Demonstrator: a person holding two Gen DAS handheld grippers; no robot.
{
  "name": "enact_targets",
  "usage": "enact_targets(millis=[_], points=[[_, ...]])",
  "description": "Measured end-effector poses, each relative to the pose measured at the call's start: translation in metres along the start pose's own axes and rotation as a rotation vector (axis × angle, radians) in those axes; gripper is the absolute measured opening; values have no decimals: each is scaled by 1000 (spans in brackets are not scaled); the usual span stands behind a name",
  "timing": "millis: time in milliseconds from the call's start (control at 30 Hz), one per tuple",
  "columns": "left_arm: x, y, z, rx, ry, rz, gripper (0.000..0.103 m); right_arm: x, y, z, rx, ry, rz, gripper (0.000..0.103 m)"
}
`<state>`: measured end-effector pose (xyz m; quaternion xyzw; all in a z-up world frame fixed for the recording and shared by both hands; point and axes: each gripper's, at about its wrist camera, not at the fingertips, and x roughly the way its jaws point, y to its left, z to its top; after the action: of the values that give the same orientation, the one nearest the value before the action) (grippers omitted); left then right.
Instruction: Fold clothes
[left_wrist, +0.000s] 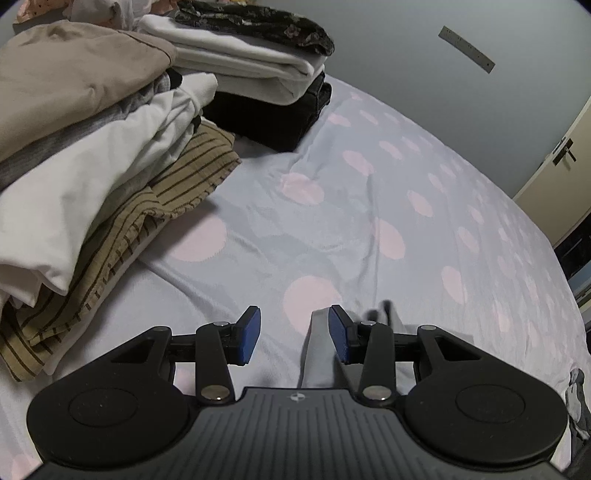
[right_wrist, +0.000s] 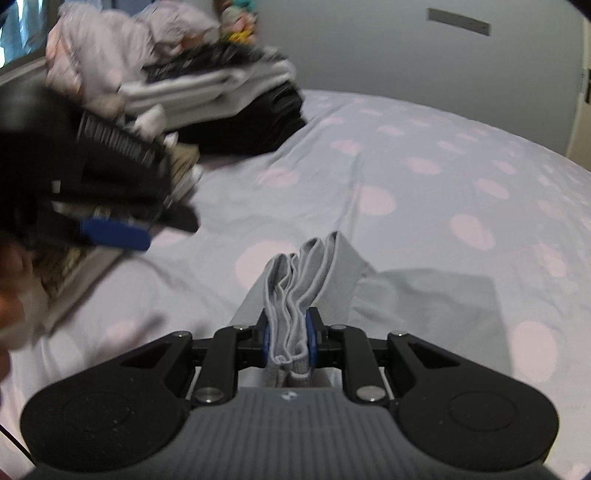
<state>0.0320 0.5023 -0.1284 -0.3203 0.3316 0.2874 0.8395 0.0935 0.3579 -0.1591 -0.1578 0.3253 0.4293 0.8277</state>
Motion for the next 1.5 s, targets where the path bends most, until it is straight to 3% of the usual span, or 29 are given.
enact_targets(millis=[100, 233, 433, 667, 800, 933, 1033, 1133, 1200, 1267, 1333, 1433, 1500], points=[[4, -3, -2, 15, 20, -1, 46, 13, 8, -7, -47, 35, 13, 22], [6, -5, -5, 33, 29, -12, 46, 9, 9, -10, -67, 40, 94, 42], [11, -5, -8, 17, 73, -81, 46, -24, -1, -18, -96, 5, 149, 41], [24, -19, -23, 48, 176, -151, 46, -66, -45, -37, -97, -81, 20, 41], [35, -20, -30, 35, 228, -134, 46, -83, -78, -54, -84, -120, -75, 41], [45, -22, -37, 38, 277, -125, 46, -86, -117, -70, 27, -137, -135, 41], [48, -25, -41, 47, 286, -111, 46, -82, -139, -79, 106, -137, -145, 42], [36, -26, -39, 35, 221, -82, 43, -76, -150, -84, 160, -130, -147, 42], [24, -25, -37, 39, 178, -121, 43, -72, -152, -86, 177, -132, -149, 42], [25, -26, -37, 36, 189, -175, 43, -69, -152, -86, 184, -133, -144, 42], [33, -30, -40, 54, 225, -166, 42, -66, -151, -86, 190, -132, -140, 42], [46, -34, -45, 81, 258, -92, 42, -64, -150, -88, 193, -130, -141, 42], [51, -31, -44, 64, 274, -103, 42, -65, -150, -89, 196, -132, -140, 42]])
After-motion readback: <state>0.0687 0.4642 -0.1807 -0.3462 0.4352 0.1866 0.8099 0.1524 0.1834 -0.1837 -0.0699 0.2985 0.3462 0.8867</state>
